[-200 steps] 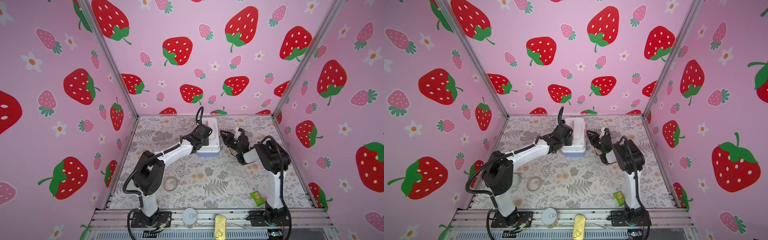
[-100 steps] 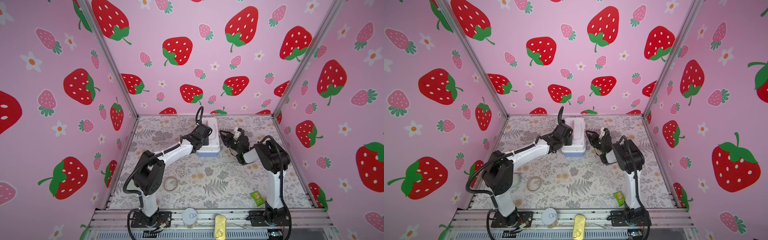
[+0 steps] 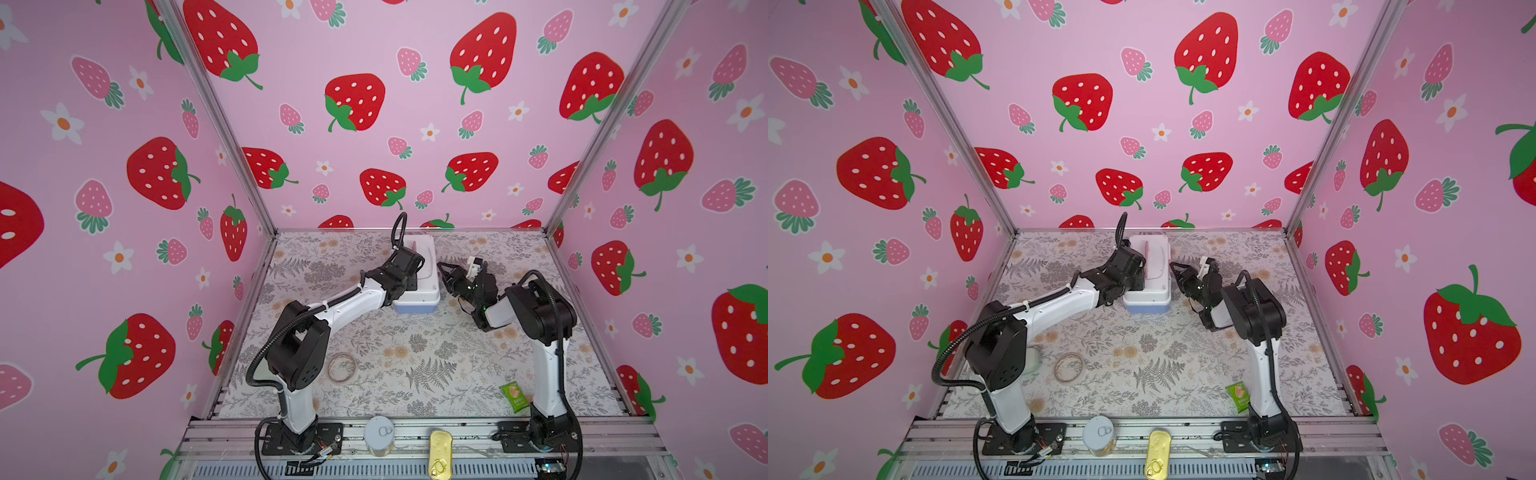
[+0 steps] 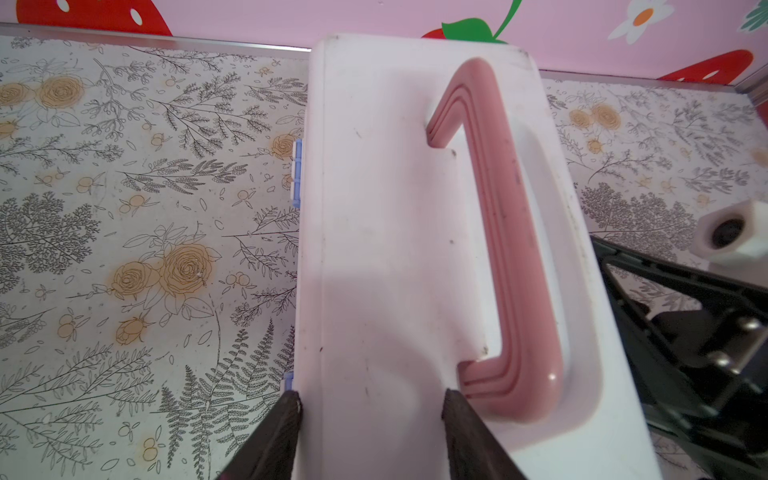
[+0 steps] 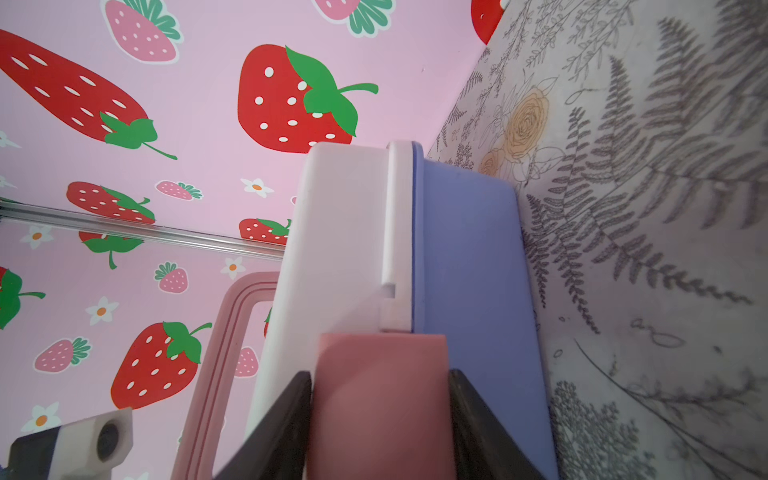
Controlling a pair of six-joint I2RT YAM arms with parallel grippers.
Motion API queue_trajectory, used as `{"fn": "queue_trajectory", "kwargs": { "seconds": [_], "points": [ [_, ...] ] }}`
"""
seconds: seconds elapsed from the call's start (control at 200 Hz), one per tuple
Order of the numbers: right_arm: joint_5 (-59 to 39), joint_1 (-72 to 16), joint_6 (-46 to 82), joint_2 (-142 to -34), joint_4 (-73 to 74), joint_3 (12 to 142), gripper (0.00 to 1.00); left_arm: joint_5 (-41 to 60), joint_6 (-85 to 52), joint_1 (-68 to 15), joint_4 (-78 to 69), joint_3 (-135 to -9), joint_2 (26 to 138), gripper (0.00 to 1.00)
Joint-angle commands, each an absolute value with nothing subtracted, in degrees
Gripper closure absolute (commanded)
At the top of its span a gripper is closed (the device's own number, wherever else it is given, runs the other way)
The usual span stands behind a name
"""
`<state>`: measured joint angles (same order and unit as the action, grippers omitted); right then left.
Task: Pack the tool kit
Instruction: 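Press the pink latch closed against the lid with the right gripper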
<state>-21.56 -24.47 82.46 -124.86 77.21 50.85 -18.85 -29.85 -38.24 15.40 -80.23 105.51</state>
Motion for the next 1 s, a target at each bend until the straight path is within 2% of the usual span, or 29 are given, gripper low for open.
{"fn": "queue_trajectory", "kwargs": {
  "seconds": [0.0,0.105,0.565,0.71,0.995],
  "points": [
    [-24.4,-25.8,82.5,-127.2,77.0,51.1,0.46,-13.2,-30.4,-39.2,17.9,-81.1,109.0,0.43],
    [-24.3,-25.9,83.0,-127.8,77.5,50.9,0.52,-13.3,-30.4,-39.3,17.9,-81.1,108.9,0.43],
    [-22.6,-26.8,84.2,-129.2,75.3,49.7,0.54,-12.9,-30.5,-39.2,18.2,-81.8,109.5,0.43],
    [-22.4,-26.9,84.3,-129.2,74.8,49.6,0.72,-12.9,-30.4,-39.2,18.4,-82.0,109.6,0.43],
    [-22.5,-27.6,83.9,-129.4,73.7,50.4,0.66,-12.7,-30.3,-39.2,18.6,-82.7,109.8,0.43]
  ]
}}
